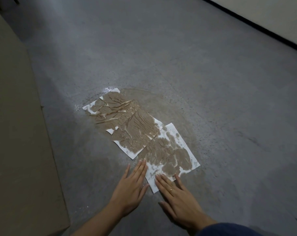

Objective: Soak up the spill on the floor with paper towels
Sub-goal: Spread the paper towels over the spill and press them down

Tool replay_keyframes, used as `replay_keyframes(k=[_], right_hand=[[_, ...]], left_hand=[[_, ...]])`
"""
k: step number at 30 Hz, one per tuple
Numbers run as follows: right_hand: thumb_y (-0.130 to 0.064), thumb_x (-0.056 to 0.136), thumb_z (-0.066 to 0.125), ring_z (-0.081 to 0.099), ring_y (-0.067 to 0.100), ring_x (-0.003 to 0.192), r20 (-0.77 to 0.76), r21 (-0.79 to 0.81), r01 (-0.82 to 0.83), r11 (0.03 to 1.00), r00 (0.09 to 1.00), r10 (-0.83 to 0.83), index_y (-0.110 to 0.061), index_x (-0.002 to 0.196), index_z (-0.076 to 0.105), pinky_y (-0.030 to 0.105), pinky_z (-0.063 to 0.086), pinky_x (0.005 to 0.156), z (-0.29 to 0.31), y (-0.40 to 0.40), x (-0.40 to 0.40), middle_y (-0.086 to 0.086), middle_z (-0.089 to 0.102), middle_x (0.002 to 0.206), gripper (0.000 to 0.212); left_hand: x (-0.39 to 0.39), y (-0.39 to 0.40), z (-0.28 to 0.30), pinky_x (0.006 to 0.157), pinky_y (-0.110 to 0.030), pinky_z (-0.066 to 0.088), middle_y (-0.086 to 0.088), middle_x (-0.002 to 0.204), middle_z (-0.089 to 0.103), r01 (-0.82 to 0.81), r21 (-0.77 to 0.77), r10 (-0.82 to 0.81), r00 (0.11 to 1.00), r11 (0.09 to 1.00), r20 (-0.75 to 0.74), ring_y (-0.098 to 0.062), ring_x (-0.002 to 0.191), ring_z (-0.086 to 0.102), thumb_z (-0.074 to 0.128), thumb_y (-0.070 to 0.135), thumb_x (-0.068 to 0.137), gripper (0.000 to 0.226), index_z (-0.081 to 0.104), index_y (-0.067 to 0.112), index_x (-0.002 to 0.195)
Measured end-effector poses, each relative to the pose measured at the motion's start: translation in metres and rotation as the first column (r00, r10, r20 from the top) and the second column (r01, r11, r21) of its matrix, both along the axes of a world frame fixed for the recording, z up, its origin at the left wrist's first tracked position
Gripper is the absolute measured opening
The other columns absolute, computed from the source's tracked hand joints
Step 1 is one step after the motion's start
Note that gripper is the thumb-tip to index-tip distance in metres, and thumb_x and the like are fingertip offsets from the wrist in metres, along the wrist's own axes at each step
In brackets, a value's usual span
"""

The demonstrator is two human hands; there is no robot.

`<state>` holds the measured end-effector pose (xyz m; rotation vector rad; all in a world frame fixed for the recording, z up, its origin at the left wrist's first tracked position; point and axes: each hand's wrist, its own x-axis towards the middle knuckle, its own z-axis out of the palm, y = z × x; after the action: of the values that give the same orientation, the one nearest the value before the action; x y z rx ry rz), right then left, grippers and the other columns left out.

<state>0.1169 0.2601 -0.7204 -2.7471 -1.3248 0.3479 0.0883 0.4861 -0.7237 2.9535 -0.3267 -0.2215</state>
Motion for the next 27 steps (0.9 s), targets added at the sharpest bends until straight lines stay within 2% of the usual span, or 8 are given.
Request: replay_keyframes(k=[3, 7, 10, 13, 16, 19, 24, 27], right_hand=[[-0.049, 0.101, 0.032, 0.012, 0.012, 0.149, -0.04, 0.015, 0.031, 0.999, 0.999, -0.03, -0.015, 0.153, 0.024, 0.043, 0.003, 0.118, 0.007, 0.01, 0.001, -0.001, 0.017, 0.161, 0.062], [-0.052, 0.103, 0.019, -0.009, 0.007, 0.148, -0.132, 0.027, 0.092, 0.995, 0.987, -0.088, -0.019, 0.155, 0.004, 0.039, -0.009, 0.118, 0.008, 0.031, 0.008, -0.005, -0.005, 0.162, 0.064], [-0.048, 0.104, 0.017, -0.01, 0.006, 0.148, -0.141, 0.048, 0.097, 0.994, 0.986, -0.089, -0.019, 0.155, 0.004, 0.038, -0.009, 0.118, 0.003, 0.039, 0.011, -0.006, -0.008, 0.16, 0.061], [-0.043, 0.102, 0.012, -0.011, 0.004, 0.147, -0.159, 0.147, 0.138, 0.979, 0.981, -0.115, -0.019, 0.155, 0.005, 0.033, -0.017, 0.117, 0.013, 0.04, 0.02, -0.006, -0.007, 0.16, 0.058], [-0.047, 0.099, 0.005, -0.011, 0.006, 0.148, -0.118, 0.211, 0.307, 0.928, 0.95, -0.288, -0.019, 0.155, 0.001, 0.035, -0.016, 0.118, 0.018, 0.03, 0.059, -0.005, -0.009, 0.161, 0.062], [-0.054, 0.097, 0.001, -0.012, 0.013, 0.148, -0.068, 0.162, 0.44, 0.883, 0.898, -0.435, -0.018, 0.153, -0.006, 0.043, -0.011, 0.12, 0.01, 0.016, 0.122, 0.0, -0.014, 0.161, 0.067], [-0.057, 0.097, 0.004, -0.016, 0.015, 0.147, -0.028, -0.051, 0.279, 0.959, 0.959, -0.28, -0.017, 0.151, -0.013, 0.045, -0.007, 0.12, 0.009, 0.019, 0.188, 0.002, -0.021, 0.157, 0.069], [-0.056, 0.098, 0.006, -0.013, 0.013, 0.147, -0.042, -0.09, 0.178, 0.98, 0.982, -0.182, -0.018, 0.153, -0.01, 0.041, -0.013, 0.118, 0.004, 0.025, 0.189, 0.0, -0.017, 0.159, 0.068]], left_hand=[[0.004, 0.005, 0.002, 0.116, -0.041, 0.007, -0.004, 0.159, 0.019, -0.021, -0.019, 0.021, 1.0, 1.0, 0.01, -0.012, 0.148, 0.009, 0.017, 0.042, 0.103, 0.057, 0.023, 0.011, 0.151], [0.003, 0.012, 0.004, 0.114, -0.046, 0.011, -0.004, 0.16, 0.016, -0.069, 0.008, 0.069, 0.998, 0.998, -0.003, -0.015, 0.148, 0.011, 0.019, 0.047, 0.101, 0.062, 0.022, 0.01, 0.151], [0.006, 0.013, 0.005, 0.114, -0.047, 0.013, -0.005, 0.159, 0.022, -0.054, 0.024, 0.054, 0.999, 0.998, 0.002, -0.017, 0.147, 0.015, 0.016, 0.045, 0.1, 0.062, 0.027, 0.009, 0.15], [0.009, 0.01, 0.013, 0.115, -0.046, 0.011, -0.004, 0.161, 0.014, -0.09, -0.023, 0.091, 0.995, 0.996, 0.034, -0.016, 0.149, 0.009, 0.024, 0.04, 0.099, 0.061, 0.021, 0.009, 0.152], [0.004, 0.003, 0.012, 0.115, -0.045, 0.008, -0.004, 0.162, 0.007, 0.041, -0.046, -0.04, 0.999, 0.998, 0.031, -0.016, 0.149, 0.004, 0.03, 0.044, 0.099, 0.066, 0.016, 0.009, 0.153], [-0.003, -0.003, 0.003, 0.112, -0.043, 0.014, -0.006, 0.16, 0.019, 0.224, 0.006, -0.224, 0.975, 0.975, 0.006, -0.018, 0.147, 0.016, 0.029, 0.05, 0.099, 0.066, 0.026, 0.009, 0.151], [-0.001, -0.005, -0.004, 0.11, -0.046, 0.016, -0.006, 0.157, 0.026, 0.241, -0.004, -0.241, 0.97, 0.97, 0.014, -0.019, 0.145, 0.025, 0.026, 0.052, 0.1, 0.065, 0.033, 0.009, 0.148], [0.008, -0.008, 0.001, 0.11, -0.044, 0.029, -0.006, 0.146, 0.047, 0.244, -0.013, -0.243, 0.969, 0.97, 0.051, -0.018, 0.134, 0.045, 0.023, 0.047, 0.101, 0.06, 0.053, 0.008, 0.136]])
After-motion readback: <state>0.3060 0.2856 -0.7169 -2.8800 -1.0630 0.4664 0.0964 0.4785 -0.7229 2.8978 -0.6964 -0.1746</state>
